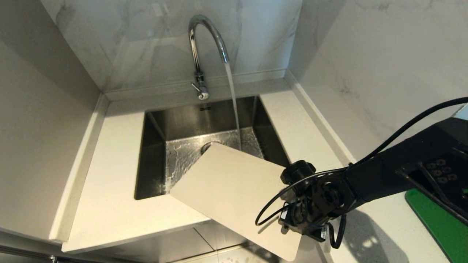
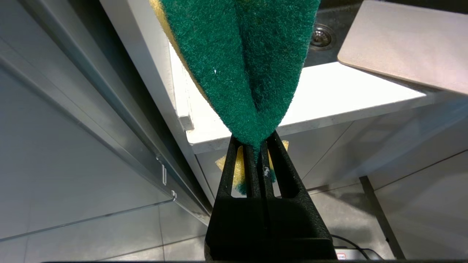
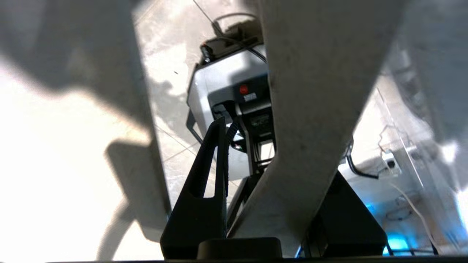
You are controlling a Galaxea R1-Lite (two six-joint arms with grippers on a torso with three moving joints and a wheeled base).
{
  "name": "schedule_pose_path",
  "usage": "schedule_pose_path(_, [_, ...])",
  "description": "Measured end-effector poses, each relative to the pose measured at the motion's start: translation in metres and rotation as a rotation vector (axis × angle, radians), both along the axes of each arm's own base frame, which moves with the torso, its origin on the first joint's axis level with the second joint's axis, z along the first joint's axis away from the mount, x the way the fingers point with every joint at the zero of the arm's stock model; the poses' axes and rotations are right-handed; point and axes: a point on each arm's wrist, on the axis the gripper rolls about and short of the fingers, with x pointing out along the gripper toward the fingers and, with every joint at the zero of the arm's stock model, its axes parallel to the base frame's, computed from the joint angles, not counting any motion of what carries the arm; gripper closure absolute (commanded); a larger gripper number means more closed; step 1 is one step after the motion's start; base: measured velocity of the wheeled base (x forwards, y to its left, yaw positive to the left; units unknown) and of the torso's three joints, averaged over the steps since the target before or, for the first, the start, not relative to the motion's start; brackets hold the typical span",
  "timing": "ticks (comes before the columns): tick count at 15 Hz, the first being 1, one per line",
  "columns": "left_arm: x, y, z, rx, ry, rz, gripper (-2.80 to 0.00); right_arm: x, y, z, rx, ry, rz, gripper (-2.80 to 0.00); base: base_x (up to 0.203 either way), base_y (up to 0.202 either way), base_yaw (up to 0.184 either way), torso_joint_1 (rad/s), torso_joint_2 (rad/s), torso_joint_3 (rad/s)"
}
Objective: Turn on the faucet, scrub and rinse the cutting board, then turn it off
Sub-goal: Pick up the cutting board
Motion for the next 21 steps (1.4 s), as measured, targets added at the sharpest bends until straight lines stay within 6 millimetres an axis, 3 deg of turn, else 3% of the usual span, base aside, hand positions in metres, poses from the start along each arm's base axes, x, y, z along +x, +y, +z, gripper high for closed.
schedule_pose_path(11, [0.000,0.000,0.000,0.000,0.000,0.000,0.00,-0.044,-0.020,0.091,0.064,-0.173,0.031,0.00,0.000,0.000,0.000,0.000,0.00,0.000])
schedule_pose_path(17, [0.000,0.000,0.000,0.000,0.000,0.000,0.00,-0.046,-0.022,0.119,0.150,-0.252,0.019,0.00,0.000,0.000,0.000,0.000,0.00,0.000])
schedule_pose_path(21, [0.000,0.000,0.000,0.000,0.000,0.000,0.00,-0.047,-0.029,0.156,0.291,-0.287,0.010,0.00,0.000,0.000,0.000,0.000,0.00,0.000])
